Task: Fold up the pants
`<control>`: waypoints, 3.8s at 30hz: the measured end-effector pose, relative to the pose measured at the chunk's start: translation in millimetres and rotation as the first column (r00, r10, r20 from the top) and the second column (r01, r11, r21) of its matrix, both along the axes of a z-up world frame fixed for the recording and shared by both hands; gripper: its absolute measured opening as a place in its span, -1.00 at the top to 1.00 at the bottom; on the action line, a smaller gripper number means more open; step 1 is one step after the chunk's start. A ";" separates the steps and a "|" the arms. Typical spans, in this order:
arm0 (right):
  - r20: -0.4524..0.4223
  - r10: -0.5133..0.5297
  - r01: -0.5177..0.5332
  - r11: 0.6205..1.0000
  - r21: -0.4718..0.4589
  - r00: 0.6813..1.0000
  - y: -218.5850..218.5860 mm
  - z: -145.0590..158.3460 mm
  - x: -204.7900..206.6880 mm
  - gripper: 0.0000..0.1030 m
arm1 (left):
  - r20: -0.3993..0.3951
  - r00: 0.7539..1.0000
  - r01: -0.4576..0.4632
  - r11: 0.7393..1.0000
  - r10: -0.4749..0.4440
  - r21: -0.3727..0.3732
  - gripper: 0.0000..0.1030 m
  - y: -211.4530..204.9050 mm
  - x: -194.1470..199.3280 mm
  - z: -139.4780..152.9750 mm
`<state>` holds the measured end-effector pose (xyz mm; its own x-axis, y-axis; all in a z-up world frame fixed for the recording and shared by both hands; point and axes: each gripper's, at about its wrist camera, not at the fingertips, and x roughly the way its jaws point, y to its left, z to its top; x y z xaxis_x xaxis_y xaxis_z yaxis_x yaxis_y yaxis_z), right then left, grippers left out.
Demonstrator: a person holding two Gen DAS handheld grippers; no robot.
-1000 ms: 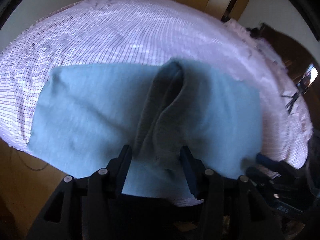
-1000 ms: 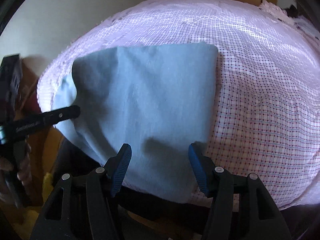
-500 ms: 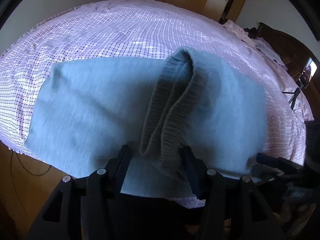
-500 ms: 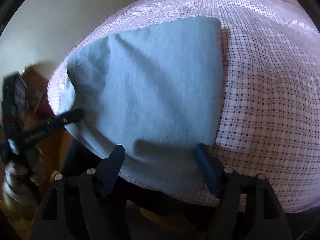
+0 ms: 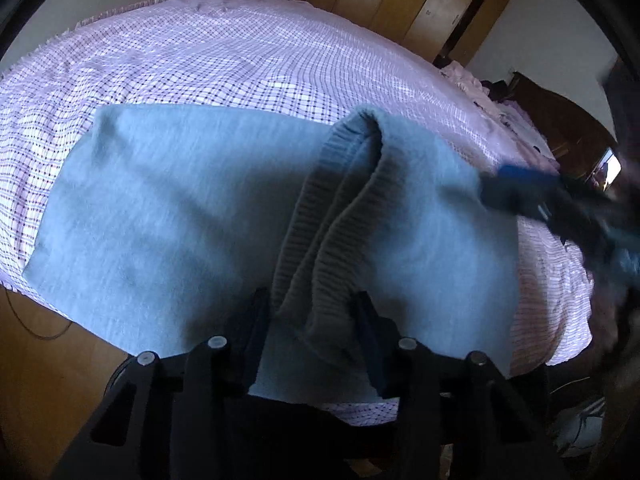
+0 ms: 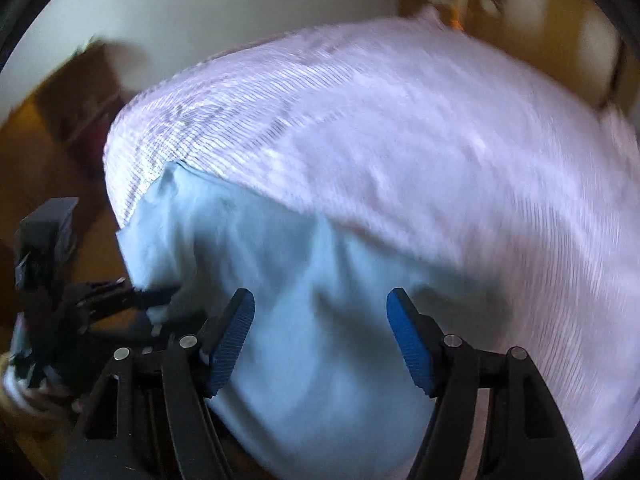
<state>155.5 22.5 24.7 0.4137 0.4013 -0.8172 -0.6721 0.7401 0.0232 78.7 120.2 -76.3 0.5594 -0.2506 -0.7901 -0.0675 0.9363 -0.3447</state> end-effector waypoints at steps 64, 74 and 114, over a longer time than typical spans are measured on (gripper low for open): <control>-0.054 0.264 -0.258 0.960 0.108 0.963 209.4 -38.8 19.1 0.71 | 0.032 0.966 -0.256 0.966 0.257 -0.035 0.29 180.2 -53.3 -0.8; -0.037 0.140 -0.132 0.976 0.175 0.989 134.6 6.9 16.3 0.64 | 0.058 0.965 -0.259 0.965 0.257 0.049 0.26 163.5 -79.1 33.0; -0.154 -0.200 0.224 0.962 0.159 0.968 -33.5 -34.5 -45.8 0.70 | 0.049 0.996 -0.077 0.993 0.073 0.092 0.71 99.8 -44.3 36.2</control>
<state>109.7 -11.0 -9.8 0.3955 0.4568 -0.7968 -0.4817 0.8418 0.2435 34.3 220.0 -40.0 0.6094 -0.1329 -0.7816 -0.1250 0.9574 -0.2603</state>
